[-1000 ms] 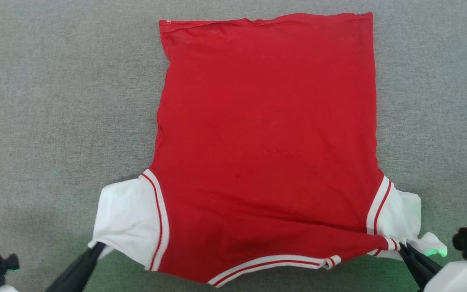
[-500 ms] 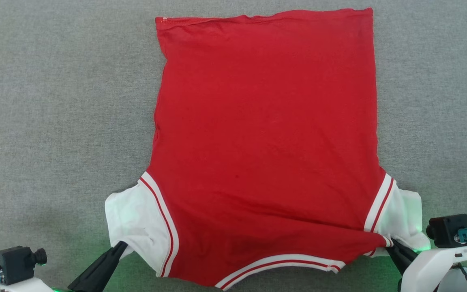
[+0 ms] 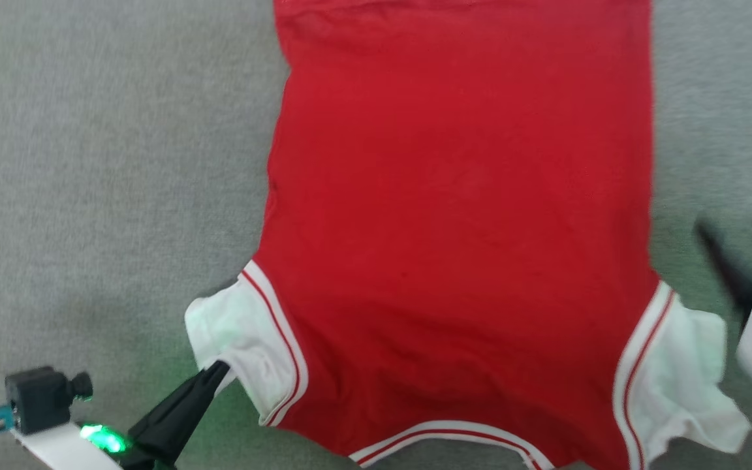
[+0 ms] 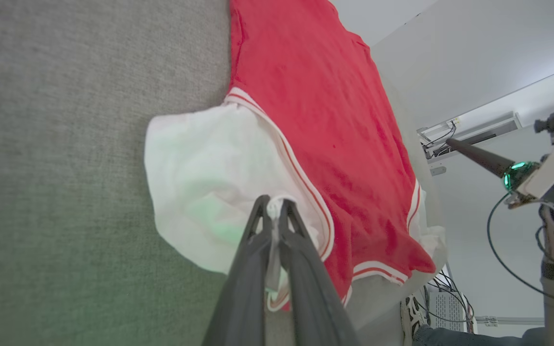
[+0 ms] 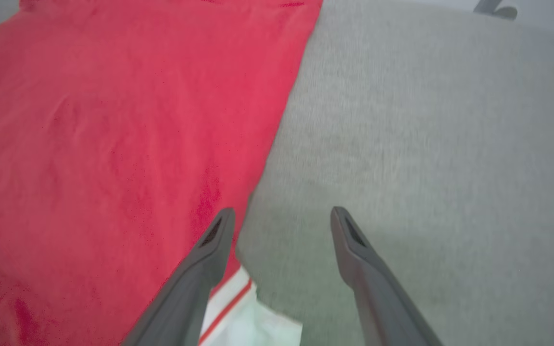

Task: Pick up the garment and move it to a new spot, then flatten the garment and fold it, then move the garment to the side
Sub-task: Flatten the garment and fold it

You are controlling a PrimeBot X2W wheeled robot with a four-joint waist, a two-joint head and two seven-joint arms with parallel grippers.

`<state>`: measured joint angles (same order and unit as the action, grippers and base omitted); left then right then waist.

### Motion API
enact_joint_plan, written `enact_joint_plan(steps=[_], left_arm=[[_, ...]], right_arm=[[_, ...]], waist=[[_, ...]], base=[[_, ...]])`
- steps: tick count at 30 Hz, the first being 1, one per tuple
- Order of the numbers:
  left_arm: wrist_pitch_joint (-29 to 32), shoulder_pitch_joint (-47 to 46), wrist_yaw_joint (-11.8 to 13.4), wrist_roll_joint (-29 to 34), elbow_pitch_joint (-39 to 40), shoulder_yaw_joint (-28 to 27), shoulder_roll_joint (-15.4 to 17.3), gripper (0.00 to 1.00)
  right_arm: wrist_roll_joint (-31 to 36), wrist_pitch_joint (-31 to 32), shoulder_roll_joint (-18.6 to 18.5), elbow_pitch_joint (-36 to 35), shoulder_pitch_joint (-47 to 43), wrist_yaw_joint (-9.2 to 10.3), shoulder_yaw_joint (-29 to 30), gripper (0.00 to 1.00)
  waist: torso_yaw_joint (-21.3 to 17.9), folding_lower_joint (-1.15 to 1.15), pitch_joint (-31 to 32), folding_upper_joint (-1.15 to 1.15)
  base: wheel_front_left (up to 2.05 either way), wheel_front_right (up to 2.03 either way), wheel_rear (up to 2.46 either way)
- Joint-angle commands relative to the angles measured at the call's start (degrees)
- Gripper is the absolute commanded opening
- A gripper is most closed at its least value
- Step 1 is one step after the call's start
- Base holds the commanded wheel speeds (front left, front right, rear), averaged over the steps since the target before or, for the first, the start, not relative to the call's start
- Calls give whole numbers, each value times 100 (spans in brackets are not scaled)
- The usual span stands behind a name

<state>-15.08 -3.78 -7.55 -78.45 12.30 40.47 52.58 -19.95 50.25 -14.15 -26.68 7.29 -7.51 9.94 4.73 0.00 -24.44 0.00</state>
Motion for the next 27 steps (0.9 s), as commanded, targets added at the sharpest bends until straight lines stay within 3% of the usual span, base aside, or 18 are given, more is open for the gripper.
enact_joint_plan(steps=[1,7,13,19,24,25,26,27], left_arm=[[-10,-156,13,59,48,9,-14,0],[-10,-683,13,198,203,265,-76,0],[-10,-1158,13,272,273,510,-176,0],[-10,-1404,13,278,267,617,-281,0],[-10,-1534,13,276,255,647,-310,0],[-10,-1549,13,282,256,650,-315,0],[-10,-1566,13,280,252,654,-316,0],[-11,-1587,13,274,242,648,-318,0]], right_arm=[[122,134,-72,147,472,4,21,100],[1009,806,-225,1423,2877,4,-143,100],[1895,1344,-3,2773,4553,4,-48,100],[2599,1783,157,3552,5305,4,235,100],[2823,1984,363,3893,5367,3,374,100],[2823,1968,390,3930,5355,3,371,76],[2810,1950,423,3956,5344,3,374,45],[2789,1918,447,3979,5327,3,375,30]], waist=[[155,0,-226,0],[543,0,-807,0],[907,0,-1249,0],[1103,0,-1495,0],[1112,0,-1584,0],[1105,0,-1589,0],[1093,0,-1587,0],[1076,0,-1574,0]], base=[[0,0,0],[0,0,0],[0,0,0],[0,0,0],[0,0,0],[0,0,0],[0,0,0],[0,0,0]])
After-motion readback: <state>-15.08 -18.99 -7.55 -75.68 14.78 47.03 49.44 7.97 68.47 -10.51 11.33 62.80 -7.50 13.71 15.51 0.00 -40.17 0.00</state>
